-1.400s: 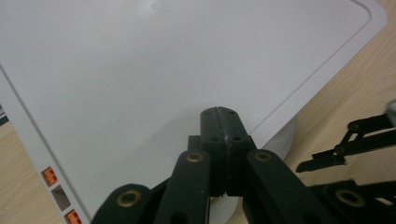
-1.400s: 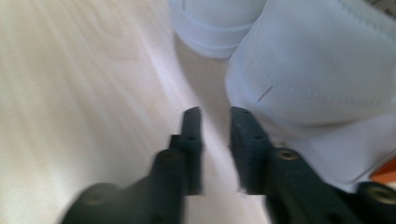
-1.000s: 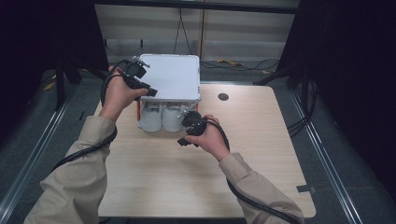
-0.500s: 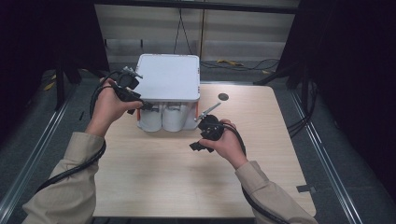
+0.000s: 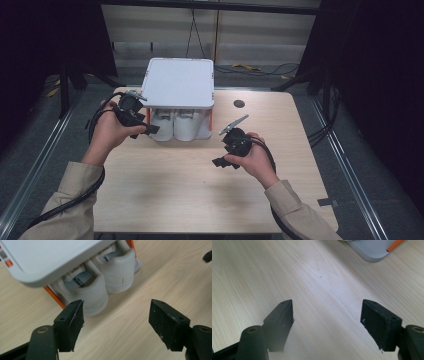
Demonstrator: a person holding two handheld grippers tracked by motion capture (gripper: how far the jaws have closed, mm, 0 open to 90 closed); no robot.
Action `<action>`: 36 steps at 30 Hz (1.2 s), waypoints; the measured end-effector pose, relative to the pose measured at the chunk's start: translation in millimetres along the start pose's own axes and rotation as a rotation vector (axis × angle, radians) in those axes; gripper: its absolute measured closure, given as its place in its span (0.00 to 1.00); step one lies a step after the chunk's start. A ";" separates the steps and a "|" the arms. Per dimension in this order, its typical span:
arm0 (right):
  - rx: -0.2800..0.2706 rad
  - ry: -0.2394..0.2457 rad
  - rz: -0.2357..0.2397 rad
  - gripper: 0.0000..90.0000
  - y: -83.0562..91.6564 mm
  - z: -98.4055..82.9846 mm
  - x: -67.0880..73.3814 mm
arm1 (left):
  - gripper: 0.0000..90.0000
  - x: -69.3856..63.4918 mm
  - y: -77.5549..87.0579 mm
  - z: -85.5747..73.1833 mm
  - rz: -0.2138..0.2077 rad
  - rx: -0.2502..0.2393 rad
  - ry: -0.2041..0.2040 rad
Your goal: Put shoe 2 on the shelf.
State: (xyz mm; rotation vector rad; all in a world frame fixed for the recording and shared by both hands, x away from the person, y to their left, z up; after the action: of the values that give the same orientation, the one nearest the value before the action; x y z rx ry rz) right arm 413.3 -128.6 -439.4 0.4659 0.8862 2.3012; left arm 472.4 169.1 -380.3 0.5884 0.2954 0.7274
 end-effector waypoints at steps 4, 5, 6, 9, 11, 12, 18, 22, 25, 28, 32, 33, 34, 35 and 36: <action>-0.004 0.000 0.000 0.28 5.3 -4.5 -2.0 | 0.31 2.6 1.1 -12.7 0.001 0.001 0.017; -0.003 -0.008 0.001 0.27 6.6 -5.9 -2.4 | 0.31 2.7 1.3 -15.0 0.002 0.000 0.022; -0.004 -0.008 0.002 0.27 7.4 -7.1 -2.9 | 0.31 3.3 1.6 -18.2 0.003 0.004 0.019; 0.001 -0.001 -0.007 0.26 11.1 -12.7 -4.9 | 0.30 4.1 3.0 -28.3 0.001 0.010 0.017; 0.005 0.001 -0.007 0.25 13.8 -16.4 -6.3 | 0.30 4.1 3.6 -34.4 0.001 0.007 0.023; 0.001 -0.005 -0.006 0.25 15.7 -18.6 -7.1 | 0.30 4.1 3.8 -36.8 0.000 0.009 0.025; -0.001 0.000 -0.029 0.25 24.9 -30.5 -11.2 | 0.29 4.8 4.6 -54.7 -0.001 0.017 0.039; 0.005 -0.005 -0.030 0.25 31.4 -39.9 -13.2 | 0.28 4.4 4.2 -63.5 -0.004 0.014 0.048; 0.013 0.000 -0.025 0.24 36.2 -48.3 -16.2 | 0.28 3.3 3.4 -70.2 -0.007 0.015 0.058; 0.017 -0.013 -0.028 0.24 41.0 -55.8 -18.2 | 0.28 2.8 3.3 -75.5 -0.009 0.018 0.065; 0.027 -0.024 -0.035 0.24 46.2 -66.4 -20.9 | 0.28 3.2 3.0 -85.4 -0.011 0.023 0.079; 0.027 -0.021 -0.037 0.24 47.7 -69.5 -22.0 | 0.28 3.8 3.3 -87.7 -0.011 0.022 0.081; 0.020 -0.020 -0.036 0.24 48.5 -71.7 -22.9 | 0.27 3.9 3.7 -89.6 -0.009 0.024 0.084; 0.024 -0.032 -0.039 0.24 49.9 -73.4 -22.7 | 0.27 4.4 4.4 -92.8 -0.008 0.025 0.087; 0.022 -0.031 -0.042 0.24 51.7 -76.5 -23.7 | 0.27 4.5 5.1 -95.3 -0.006 0.027 0.091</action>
State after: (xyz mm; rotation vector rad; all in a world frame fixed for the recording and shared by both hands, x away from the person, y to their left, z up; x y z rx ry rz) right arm 369.6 -210.7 -460.3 0.4867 0.8982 2.2423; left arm 430.2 213.3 -453.8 0.5805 0.3918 0.7463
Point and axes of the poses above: each handheld gripper's, and its own axes: y roughly backward along the jaws, z roughly out of its top, x roughly to its left, the point moved 4 cm from there along -y, roughly forward along the jaws, and after that the axes turned 15 degrees about -x, right-handed, at the moved point
